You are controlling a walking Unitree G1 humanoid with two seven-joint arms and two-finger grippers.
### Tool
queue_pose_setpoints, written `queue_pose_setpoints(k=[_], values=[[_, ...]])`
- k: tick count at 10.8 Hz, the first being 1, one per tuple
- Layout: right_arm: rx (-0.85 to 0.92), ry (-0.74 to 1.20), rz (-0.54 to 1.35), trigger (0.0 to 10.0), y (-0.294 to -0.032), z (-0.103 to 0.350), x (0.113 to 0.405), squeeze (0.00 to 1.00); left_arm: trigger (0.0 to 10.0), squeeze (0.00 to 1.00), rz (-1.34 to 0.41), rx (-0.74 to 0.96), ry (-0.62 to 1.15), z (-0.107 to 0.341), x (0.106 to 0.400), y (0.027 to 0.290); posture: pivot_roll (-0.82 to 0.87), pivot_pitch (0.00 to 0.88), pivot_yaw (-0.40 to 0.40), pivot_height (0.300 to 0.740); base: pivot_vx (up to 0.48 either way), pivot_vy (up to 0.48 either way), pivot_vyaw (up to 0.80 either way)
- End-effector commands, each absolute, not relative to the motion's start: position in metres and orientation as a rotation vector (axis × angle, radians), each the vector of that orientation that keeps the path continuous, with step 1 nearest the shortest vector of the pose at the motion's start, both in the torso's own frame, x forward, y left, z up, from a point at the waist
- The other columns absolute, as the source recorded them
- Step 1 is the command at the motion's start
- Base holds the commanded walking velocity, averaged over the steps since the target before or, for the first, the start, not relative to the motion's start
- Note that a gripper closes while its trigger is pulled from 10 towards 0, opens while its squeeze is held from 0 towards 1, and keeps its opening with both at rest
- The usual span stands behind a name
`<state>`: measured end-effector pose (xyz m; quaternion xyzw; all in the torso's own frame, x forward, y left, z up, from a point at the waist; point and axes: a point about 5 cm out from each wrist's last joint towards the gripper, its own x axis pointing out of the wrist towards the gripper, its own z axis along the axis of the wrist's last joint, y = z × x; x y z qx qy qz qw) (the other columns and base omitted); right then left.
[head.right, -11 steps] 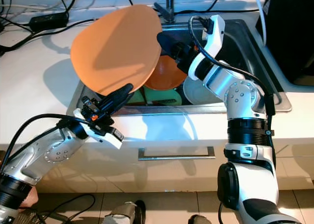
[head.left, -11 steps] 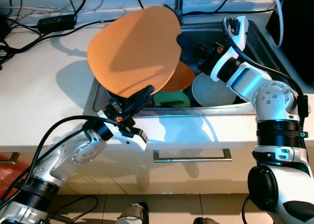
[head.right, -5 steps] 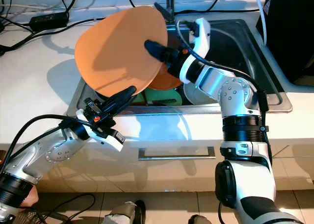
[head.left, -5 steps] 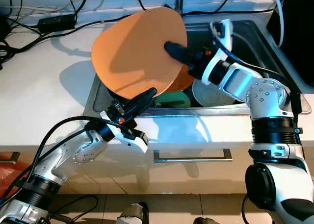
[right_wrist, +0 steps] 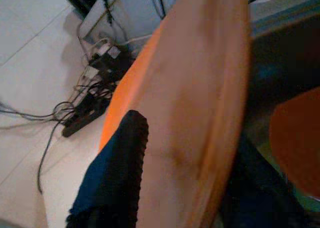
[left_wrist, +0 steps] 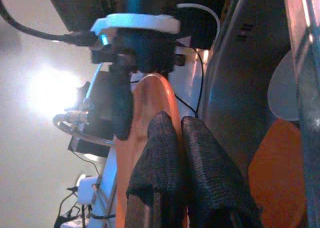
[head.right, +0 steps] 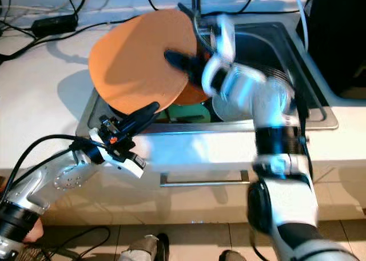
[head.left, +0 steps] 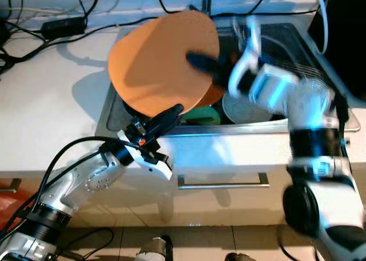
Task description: Kitchen organization
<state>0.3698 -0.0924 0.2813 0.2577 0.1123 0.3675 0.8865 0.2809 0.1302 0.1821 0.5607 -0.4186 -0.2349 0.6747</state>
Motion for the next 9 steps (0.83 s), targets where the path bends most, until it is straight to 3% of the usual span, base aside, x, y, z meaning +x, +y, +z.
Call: queue_pose_setpoints(k=[1, 9], values=[[0.546, 0.269, 0.748, 0.0, -0.089, 0.281, 0.37, 0.0, 0.0, 0.0, -0.518, 1.252, -0.989, 0.187, 0.277, 0.127, 0.12, 0.173, 0.067, 0.74, 0.0, 0.0, 0.0], [0.575, 0.349, 0.675, 0.0, -0.093, 0.271, 0.371, 0.0, 0.0, 0.0, -0.523, 1.245, -0.989, 0.184, 0.276, 0.125, 0.12, 0.174, 0.063, 0.74, 0.0, 0.0, 0.0]])
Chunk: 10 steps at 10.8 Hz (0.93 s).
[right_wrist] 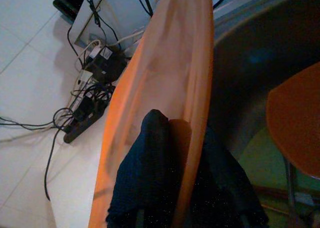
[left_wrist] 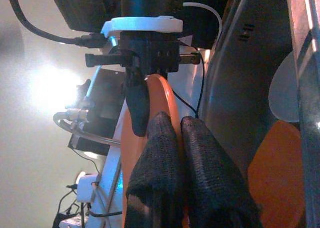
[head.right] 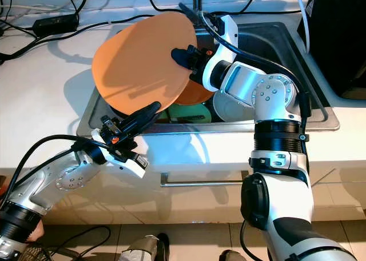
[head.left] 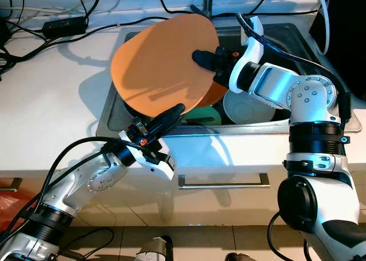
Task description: Kitchen organization
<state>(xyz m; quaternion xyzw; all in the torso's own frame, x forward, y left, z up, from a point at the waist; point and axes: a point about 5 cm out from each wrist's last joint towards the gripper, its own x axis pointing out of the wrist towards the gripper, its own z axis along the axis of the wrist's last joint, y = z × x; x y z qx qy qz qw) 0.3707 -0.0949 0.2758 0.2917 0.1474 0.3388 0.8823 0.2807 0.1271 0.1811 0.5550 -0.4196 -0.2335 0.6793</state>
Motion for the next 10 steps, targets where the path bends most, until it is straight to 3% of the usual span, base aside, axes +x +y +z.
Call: queue_pose_setpoints(k=[1, 4, 5, 6, 7, 10], values=[[0.586, 0.352, 0.677, 0.0, -0.0925, 0.271, 0.3709, 0.0, 0.0, 0.0, -0.523, 1.246, -0.989, 0.184, 0.2763, 0.1245, 0.12, 0.174, 0.063, 0.74, 0.0, 0.0, 0.0], [0.625, 0.356, 0.687, 0.0, -0.0913, 0.2725, 0.3696, 0.0, 0.0, 0.0, -0.525, 1.253, -0.982, 0.1817, 0.2762, 0.1252, 0.12, 0.177, 0.063, 0.74, 0.0, 0.0, 0.0], [0.627, 0.355, 0.686, 0.0, -0.0919, 0.2727, 0.3695, 0.0, 0.0, 0.78, -0.526, 1.249, -0.971, 0.1809, 0.2768, 0.1254, 0.12, 0.177, 0.063, 0.74, 0.0, 0.0, 0.0], [0.629, 0.355, 0.684, 0.0, -0.0921, 0.2729, 0.3694, 0.0, 8.5, 1.0, -0.524, 1.238, -0.97, 0.181, 0.2764, 0.125, 0.12, 0.178, 0.063, 0.74, 0.0, 0.0, 0.0], [0.637, 0.353, 0.683, 0.0, -0.092, 0.2731, 0.3692, 0.0, 10.0, 1.0, -0.52, 1.222, -0.975, 0.1814, 0.2754, 0.1238, 0.12, 0.179, 0.063, 0.74, 0.0, 0.0, 0.0], [0.672, 0.343, 0.658, 0.0, -0.0946, 0.2706, 0.3703, 0.0, 10.0, 1.0, -0.504, 1.186, -0.981, 0.1836, 0.2747, 0.1222, 0.12, 0.178, 0.061, 0.74, 0.0, 0.0, 0.0]])
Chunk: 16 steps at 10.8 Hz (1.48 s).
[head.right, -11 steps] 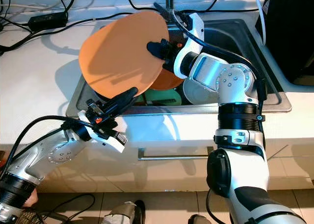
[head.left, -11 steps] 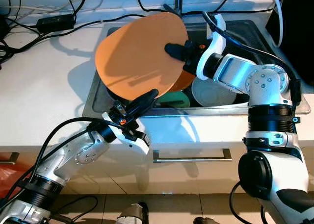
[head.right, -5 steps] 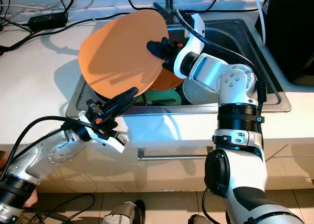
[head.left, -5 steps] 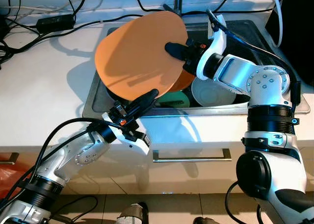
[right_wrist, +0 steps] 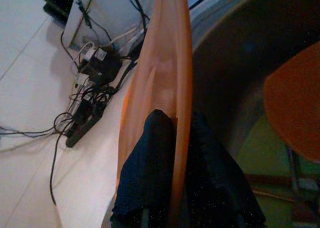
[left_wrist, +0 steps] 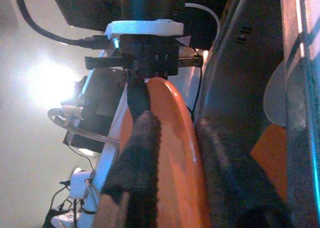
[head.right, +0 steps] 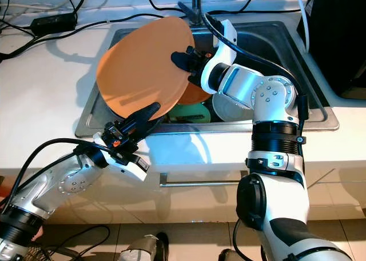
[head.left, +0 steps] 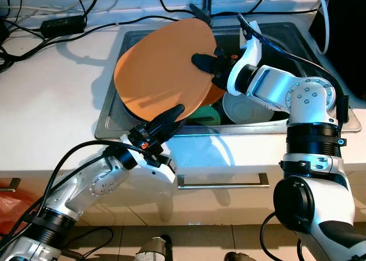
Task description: Kitchen organization
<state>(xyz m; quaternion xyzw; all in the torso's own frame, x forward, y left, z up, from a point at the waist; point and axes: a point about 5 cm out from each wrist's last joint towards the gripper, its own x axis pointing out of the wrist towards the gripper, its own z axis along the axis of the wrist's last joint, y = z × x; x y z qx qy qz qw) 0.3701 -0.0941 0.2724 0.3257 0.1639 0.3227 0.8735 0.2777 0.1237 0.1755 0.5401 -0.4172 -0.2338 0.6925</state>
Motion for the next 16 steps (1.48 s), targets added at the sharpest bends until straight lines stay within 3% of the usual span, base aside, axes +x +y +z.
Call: queue_pose_setpoints(k=[1, 5, 8, 9, 12, 16], values=[[0.687, 0.335, 0.627, 0.0, -0.098, 0.268, 0.372, 0.0, 10.0, 1.0, -0.506, 1.159, -0.988, 0.185, 0.273, 0.121, 0.12, 0.178, 0.064, 0.74, 0.0, 0.0, 0.0], [0.678, 0.187, 0.241, 0.0, -0.141, 0.257, 0.392, 0.0, 10.0, 1.0, -0.496, 1.0, -0.914, 0.196, 0.274, 0.113, 0.12, 0.174, 0.066, 0.74, 0.0, 0.0, 0.0], [0.584, 0.161, 0.129, 0.0, -0.156, 0.242, 0.399, 0.0, 10.0, 1.0, -0.479, 0.888, -0.744, 0.185, 0.284, 0.118, 0.12, 0.167, 0.068, 0.74, 0.0, 0.0, 0.0], [0.457, 0.214, 0.065, 0.0, -0.175, 0.213, 0.399, 0.0, 10.0, 1.0, -0.512, 0.713, -0.537, 0.17, 0.292, 0.12, 0.12, 0.165, 0.068, 0.74, 0.0, 0.0, 0.0], [0.236, 0.225, 0.032, 0.0, -0.193, 0.189, 0.397, 0.0, 10.0, 1.0, -0.64, 0.476, -0.22, 0.139, 0.291, 0.117, 0.12, 0.17, 0.073, 0.74, 0.0, 0.0, 0.0], [0.007, 0.216, 0.153, 0.0, -0.179, 0.169, 0.395, 0.0, 10.0, 1.0, -0.709, 0.34, -0.067, 0.136, 0.286, 0.107, 0.12, 0.173, 0.076, 0.74, 0.0, 0.0, 0.0]])
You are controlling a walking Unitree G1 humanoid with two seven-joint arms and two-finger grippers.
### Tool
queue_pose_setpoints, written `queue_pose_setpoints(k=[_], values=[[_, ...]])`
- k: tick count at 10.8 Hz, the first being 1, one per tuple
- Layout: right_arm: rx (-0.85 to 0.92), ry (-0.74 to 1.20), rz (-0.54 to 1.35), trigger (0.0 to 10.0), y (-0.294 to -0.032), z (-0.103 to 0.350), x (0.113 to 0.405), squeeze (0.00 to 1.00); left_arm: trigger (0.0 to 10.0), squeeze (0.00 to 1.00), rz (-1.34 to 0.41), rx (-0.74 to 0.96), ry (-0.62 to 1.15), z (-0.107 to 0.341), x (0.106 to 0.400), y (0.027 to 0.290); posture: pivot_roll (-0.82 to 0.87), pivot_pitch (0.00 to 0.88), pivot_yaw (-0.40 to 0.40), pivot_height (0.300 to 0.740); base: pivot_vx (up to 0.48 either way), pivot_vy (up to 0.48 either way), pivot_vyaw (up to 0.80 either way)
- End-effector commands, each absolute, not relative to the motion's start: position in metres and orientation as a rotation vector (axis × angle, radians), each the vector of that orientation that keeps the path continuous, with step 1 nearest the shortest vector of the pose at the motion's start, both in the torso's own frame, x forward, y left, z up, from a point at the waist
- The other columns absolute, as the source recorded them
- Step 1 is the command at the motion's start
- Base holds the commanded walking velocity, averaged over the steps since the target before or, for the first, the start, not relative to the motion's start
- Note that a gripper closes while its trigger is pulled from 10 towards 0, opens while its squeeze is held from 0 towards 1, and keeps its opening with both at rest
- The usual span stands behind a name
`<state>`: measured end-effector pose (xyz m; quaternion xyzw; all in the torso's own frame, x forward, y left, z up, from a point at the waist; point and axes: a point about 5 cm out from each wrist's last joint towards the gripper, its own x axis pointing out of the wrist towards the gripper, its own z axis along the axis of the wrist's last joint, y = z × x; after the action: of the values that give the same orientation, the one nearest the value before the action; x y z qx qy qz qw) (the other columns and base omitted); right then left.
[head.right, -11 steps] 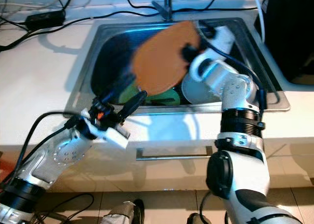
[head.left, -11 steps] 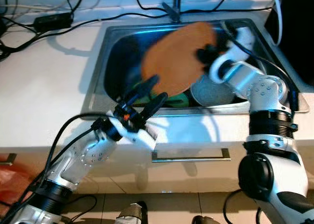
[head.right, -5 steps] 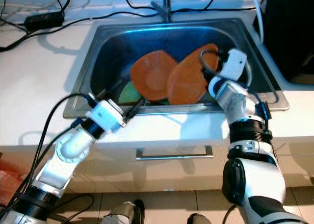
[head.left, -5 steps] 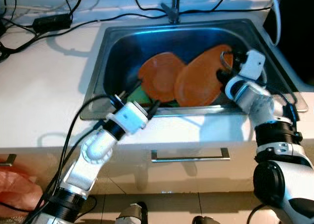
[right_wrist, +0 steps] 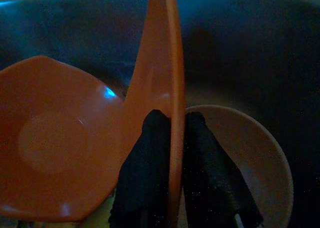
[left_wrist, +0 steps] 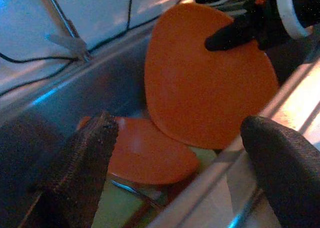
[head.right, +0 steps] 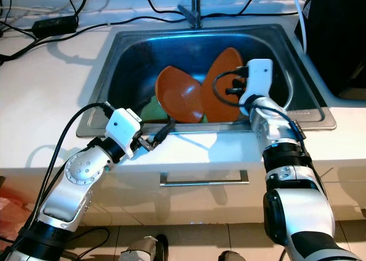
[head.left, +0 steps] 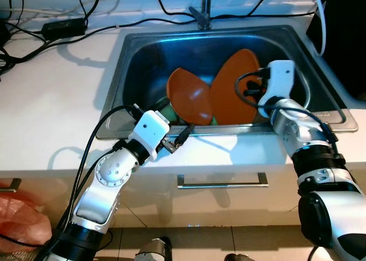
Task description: Kitchen organization
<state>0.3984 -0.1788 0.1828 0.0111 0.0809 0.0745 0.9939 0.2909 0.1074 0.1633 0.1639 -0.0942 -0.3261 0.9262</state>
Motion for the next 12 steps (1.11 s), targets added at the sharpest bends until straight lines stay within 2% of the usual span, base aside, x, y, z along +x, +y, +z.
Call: queue_pose_setpoints(k=[1, 2, 3, 7, 10, 12], values=[[0.007, 0.213, 0.152, 0.0, -0.18, 0.169, 0.396, 0.0, 10.0, 1.0, -0.709, 0.321, -0.058, 0.142, 0.288, 0.108, 0.13, 0.173, 0.078, 0.74, 0.0, 0.0, 0.0], [-0.005, 0.207, 0.157, 0.9, -0.181, 0.169, 0.397, 0.0, 10.0, 1.0, -0.727, 0.318, -0.049, 0.146, 0.288, 0.108, 0.13, 0.171, 0.081, 0.74, 0.0, 0.0, 0.0], [-0.057, 0.194, 0.156, 10.0, -0.184, 0.171, 0.399, 1.0, 10.0, 1.0, -0.765, 0.316, -0.025, 0.147, 0.284, 0.107, 0.13, 0.169, 0.084, 0.74, 0.0, 0.0, 0.0], [-0.081, 0.195, 0.157, 10.0, -0.189, 0.168, 0.4, 1.0, 10.0, 1.0, -0.781, 0.275, 0.081, 0.14, 0.279, 0.112, 0.14, 0.169, 0.085, 0.74, 0.0, 0.0, 0.0], [-0.142, 0.121, 0.076, 10.0, -0.202, 0.179, 0.401, 1.0, 10.0, 1.0, -0.67, 0.296, 0.039, 0.154, 0.285, 0.121, 0.14, 0.171, 0.086, 0.74, 0.0, 0.0, 0.0], [-0.152, 0.09, 0.068, 10.0, -0.206, 0.183, 0.4, 1.0, 10.0, 1.0, -0.657, 0.295, 0.037, 0.155, 0.285, 0.123, 0.14, 0.171, 0.086, 0.74, 0.0, 0.0, 0.0]])
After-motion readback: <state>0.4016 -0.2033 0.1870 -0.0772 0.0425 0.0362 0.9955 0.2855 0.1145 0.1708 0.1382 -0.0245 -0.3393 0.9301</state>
